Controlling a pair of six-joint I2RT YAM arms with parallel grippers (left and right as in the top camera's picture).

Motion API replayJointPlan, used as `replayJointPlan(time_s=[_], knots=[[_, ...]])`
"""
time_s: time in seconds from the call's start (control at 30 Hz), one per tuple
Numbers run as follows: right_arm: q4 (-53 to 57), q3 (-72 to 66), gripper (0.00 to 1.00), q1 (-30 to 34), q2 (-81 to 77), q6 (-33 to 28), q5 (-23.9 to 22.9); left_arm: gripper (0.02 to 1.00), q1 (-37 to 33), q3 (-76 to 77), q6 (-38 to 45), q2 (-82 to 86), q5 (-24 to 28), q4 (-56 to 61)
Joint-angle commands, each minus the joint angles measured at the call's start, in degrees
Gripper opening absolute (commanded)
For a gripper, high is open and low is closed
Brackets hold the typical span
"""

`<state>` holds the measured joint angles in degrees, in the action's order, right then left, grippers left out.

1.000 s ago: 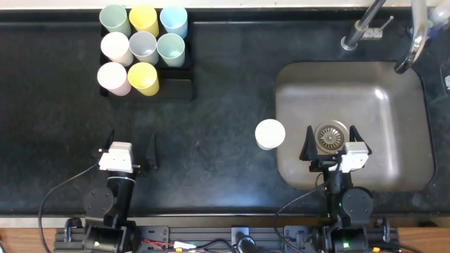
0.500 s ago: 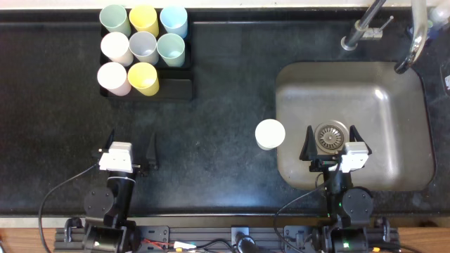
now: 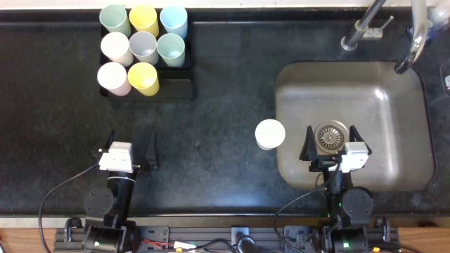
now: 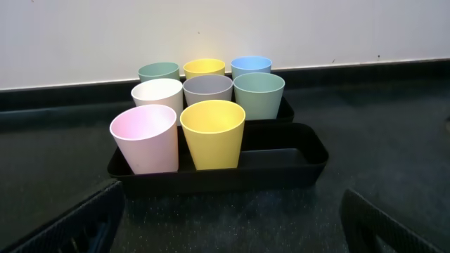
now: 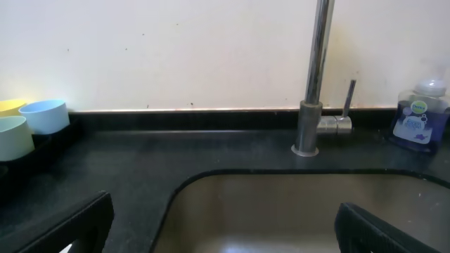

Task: Store Cups

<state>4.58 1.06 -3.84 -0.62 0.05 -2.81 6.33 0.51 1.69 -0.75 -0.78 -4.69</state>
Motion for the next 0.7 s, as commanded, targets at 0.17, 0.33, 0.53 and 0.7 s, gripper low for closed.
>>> replayJointPlan(time_s=[0.17,0.33,0.53,0.7], knots=[[-2.5,1.5,0.993,-0.1,0.4,-0.3,-0.8,0.998,-0.3,-0.1,0.9,0.6,0.7,-0.2],[10.5,18.2,0.998,-0.1,-6.0,-0.2,3.9,0.998,-0.3,-0.1,0.9,0.6,0.7,-0.2],[41.7,47.1,0.998,-0.1,-32.9,-0.3,5.7,0.998,-0.3,-0.1,0.9,0.6,0.7,-0.2],[57.9,72.3,0.998,-0.5,-57.9,-0.3,0.0,0.998,-0.3,-0.1,0.9,0.6,0.7,-0.2]])
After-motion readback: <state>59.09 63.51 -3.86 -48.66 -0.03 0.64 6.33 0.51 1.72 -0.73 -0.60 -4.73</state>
